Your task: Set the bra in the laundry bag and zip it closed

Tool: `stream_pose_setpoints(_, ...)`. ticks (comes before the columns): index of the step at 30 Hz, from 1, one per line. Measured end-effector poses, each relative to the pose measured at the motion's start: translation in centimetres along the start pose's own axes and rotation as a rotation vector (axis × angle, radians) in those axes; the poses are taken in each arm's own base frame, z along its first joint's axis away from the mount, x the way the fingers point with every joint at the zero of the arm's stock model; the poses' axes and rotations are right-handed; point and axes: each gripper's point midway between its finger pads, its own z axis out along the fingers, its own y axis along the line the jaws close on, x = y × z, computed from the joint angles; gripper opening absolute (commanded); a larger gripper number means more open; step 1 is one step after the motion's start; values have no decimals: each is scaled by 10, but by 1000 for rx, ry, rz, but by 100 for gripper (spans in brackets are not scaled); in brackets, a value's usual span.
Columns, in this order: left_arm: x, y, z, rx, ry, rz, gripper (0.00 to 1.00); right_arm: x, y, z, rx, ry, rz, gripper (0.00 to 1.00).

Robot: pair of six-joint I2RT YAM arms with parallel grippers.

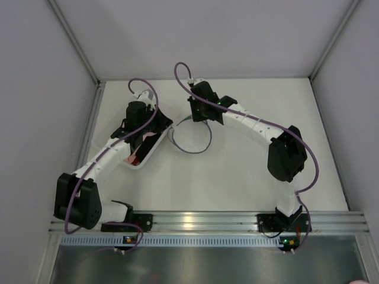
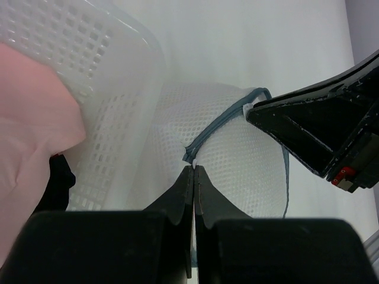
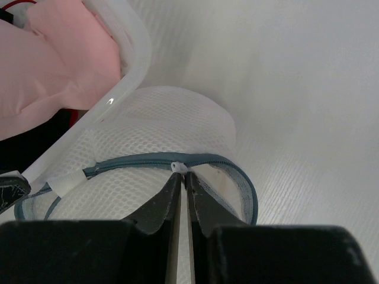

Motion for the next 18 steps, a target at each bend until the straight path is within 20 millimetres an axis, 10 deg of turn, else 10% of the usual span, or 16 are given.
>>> stream_pose_setpoints(12,-3,4,-7,-27,-40,18,0,8,-13,3,22,6,13,0)
stream_pose_setpoints(18,-3,5,-7,-30,-42,18,0,18,-17,5,-20,26,56,33)
